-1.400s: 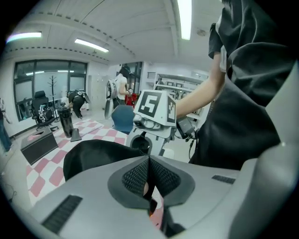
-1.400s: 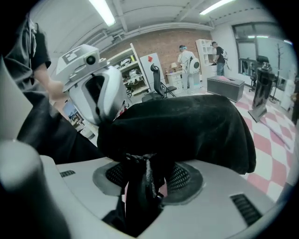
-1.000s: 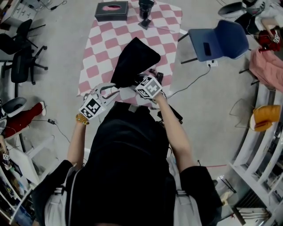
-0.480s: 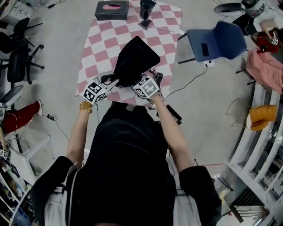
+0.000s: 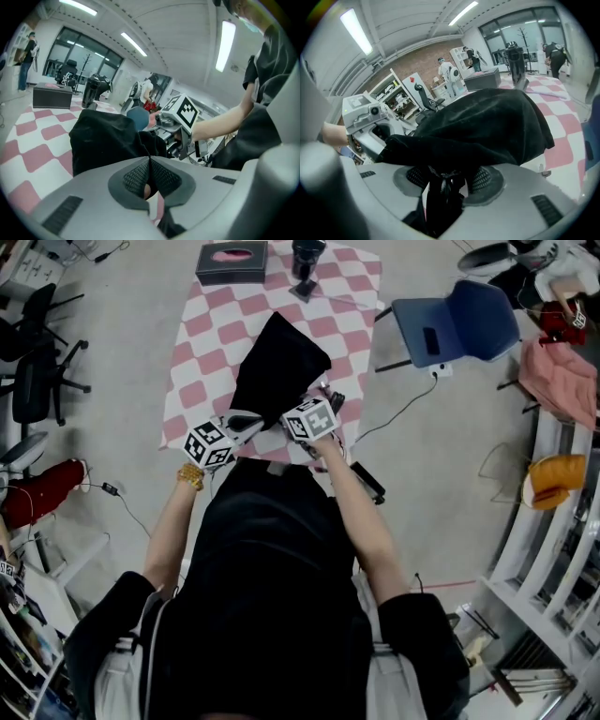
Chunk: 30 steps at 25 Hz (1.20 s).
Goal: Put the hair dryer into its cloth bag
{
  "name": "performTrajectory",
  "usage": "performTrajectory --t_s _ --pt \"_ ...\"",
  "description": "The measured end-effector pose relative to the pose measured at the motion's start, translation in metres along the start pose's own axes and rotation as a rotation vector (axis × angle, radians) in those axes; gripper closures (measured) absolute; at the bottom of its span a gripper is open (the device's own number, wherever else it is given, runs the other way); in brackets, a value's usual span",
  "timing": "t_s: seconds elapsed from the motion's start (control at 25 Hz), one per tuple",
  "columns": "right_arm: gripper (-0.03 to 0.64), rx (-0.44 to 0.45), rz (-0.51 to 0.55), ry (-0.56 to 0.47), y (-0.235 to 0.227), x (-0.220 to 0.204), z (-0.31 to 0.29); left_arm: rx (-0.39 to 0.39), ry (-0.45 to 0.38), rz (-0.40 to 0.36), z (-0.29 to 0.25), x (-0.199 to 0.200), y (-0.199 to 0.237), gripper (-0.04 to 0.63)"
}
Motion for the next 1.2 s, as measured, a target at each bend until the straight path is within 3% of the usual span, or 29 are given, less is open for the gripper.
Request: performTrajectory --t_s 0.2,0.36,0.52,0.6,0.72,0.84,0.96,1.04,1.16,1.2 --pt "0.422 0.007 -0.108 -0.059 -0.005 0.007 0.001 -0.022 -0.107 0.092 0.006 0.005 -0.006 0.575" --pt "0.422 0.034 -0.122 -0.079 -0.003 0.005 0.0 0.113 -0.192 0.047 0.043 0.011 0.018 0.571" --pt "0.422 0.03 -0.113 -0.081 -0.007 0.002 -0.001 0.214 -0.275 0.119 0.089 -0.001 0.054 0.552" --pt "0.422 0.032 -0.113 -0.085 -0.007 0.001 -0.001 0.268 -0.245 0.117 0.099 -0.015 0.07 0.54" --pt "0.422 0.035 -0.112 -0.1 -0.006 0.001 0.0 0.33 -0.135 -0.001 0.087 -0.034 0.084 0.504" --pt "0.422 0.039 -0.121 -0.103 -0.006 0.001 -0.001 0.243 -0.008 -0.14 0.053 -0.044 0.077 0.385" --pt "0.422 0.04 -0.124 -0.104 -0.006 0.003 -0.001 0.225 0.071 -0.255 0.028 -0.044 0.073 0.379" --pt "0.422 0.036 -0.125 -0.101 -0.005 0.002 -0.001 0.235 0.098 -0.296 0.021 -0.043 0.074 0.384" --pt "0.422 0.022 -0.142 -0.104 -0.008 0.0 0.0 0.258 0.113 -0.301 0.022 -0.039 0.078 0.555" --pt "0.422 0.019 -0.155 -0.112 -0.01 0.0 0.0 0.258 0.108 -0.293 0.025 -0.036 0.078 0.568"
Point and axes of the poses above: the fingertips, and each gripper's own axes: z backward along the fingers, y to its left, x out of its top, the point moved 2 cm from there along z, backward along the fingers, and after that the axes turned 4 degrees about y, right-handed, at the moved point
